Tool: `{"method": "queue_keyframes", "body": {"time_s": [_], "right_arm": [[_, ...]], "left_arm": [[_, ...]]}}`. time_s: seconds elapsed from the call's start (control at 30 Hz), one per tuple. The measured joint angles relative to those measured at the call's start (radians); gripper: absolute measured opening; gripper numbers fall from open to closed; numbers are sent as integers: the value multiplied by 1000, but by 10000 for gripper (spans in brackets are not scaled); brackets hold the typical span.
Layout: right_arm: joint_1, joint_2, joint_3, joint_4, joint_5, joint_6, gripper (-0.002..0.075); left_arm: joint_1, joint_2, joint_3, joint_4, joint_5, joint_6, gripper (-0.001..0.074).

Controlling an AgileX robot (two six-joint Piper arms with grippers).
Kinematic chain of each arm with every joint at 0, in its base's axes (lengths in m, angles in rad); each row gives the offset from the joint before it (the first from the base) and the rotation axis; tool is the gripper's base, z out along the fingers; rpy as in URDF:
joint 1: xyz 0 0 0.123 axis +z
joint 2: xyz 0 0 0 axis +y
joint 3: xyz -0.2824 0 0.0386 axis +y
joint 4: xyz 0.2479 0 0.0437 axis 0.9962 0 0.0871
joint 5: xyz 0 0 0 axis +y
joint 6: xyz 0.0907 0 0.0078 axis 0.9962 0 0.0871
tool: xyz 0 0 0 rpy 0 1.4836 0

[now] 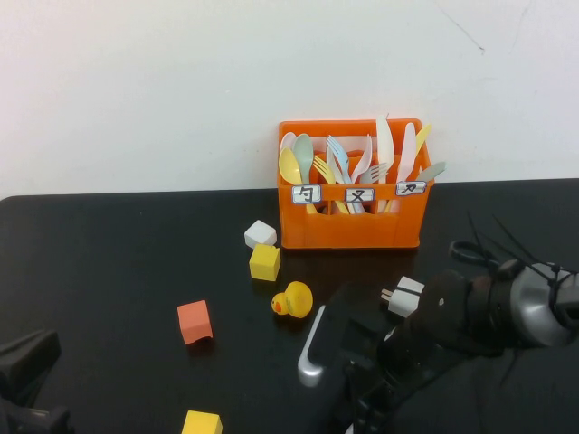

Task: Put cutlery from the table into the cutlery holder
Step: Pick up the knife

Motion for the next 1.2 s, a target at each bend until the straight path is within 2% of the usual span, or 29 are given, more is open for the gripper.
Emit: {"method": "queue_keyframes", "body": {"time_s": [0.17,0.5,0.6,1.2], "right_arm": [[0,-2,-14,-197,84,166,-2],[1,-30,-20,-777,301,766,-2],[1,-38,-18,-879,322,872,-2],[1,-340,56,-979,287,1169,-2]], "left_arm": [[0,0,0,0,0,0,-1],[0,0,0,0,0,0,-1],[0,0,0,2,0,0,-2],[0,0,0,26,15,0,-1]]}}
